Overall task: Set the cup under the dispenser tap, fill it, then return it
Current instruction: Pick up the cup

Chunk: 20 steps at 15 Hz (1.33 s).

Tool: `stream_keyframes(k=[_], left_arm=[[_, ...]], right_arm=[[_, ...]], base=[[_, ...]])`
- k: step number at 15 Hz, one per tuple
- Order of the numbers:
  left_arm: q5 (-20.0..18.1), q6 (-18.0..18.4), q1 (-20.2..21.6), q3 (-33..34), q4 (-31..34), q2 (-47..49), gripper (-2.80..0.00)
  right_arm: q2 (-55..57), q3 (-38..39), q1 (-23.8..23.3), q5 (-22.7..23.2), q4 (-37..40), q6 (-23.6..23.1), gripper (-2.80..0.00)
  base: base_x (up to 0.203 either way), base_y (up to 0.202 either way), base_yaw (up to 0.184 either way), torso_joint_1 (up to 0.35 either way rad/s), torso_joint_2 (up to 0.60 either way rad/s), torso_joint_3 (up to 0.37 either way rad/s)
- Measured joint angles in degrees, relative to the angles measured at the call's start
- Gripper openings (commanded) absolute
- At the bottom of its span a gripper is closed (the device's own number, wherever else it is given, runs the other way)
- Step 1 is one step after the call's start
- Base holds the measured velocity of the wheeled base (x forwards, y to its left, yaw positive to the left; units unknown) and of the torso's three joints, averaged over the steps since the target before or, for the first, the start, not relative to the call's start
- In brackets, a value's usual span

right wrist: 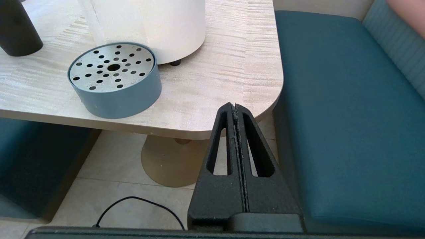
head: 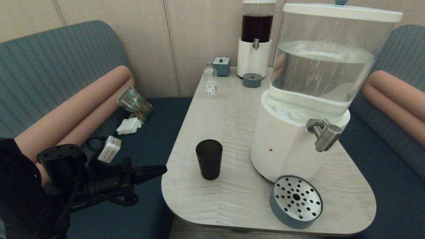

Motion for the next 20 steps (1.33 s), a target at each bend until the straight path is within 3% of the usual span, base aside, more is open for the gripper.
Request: stream_keyframes(k=[10, 11, 12, 20], left_arm=[[0.19, -0.06, 0.0, -0.47, 0.01, 0.48, -2.8], [0.39, 0.1, -0.02, -0.44, 0.0, 0.66, -2.11], [0.46, 0.44, -0.09, -0.41, 0.01, 0.86, 0.0], [0.52, -0.01, -2.93, -7.0, 0.01, 5.72, 0.0]], right_arm=[[0.0, 0.0, 0.0, -0.02, 0.0, -0.05, -2.8], [0.0, 0.0, 0.0, -0.02, 0.0, 0.0, -2.8], [0.0, 0.0, 0.0, 0.02, 0.0, -0.03, -2.8], [0.0, 0.0, 0.0, 0.02, 0.0, 0.0, -2.8]], base=[[0.0, 0.0, 0.0, 0.0, 0.0, 0.0], [0.0, 0.0, 0.0, 0.0, 0.0, 0.0], [0.0, 0.0, 0.0, 0.0, 0.0, 0.0], [0.0, 0.0, 0.0, 0.0, 0.0, 0.0]])
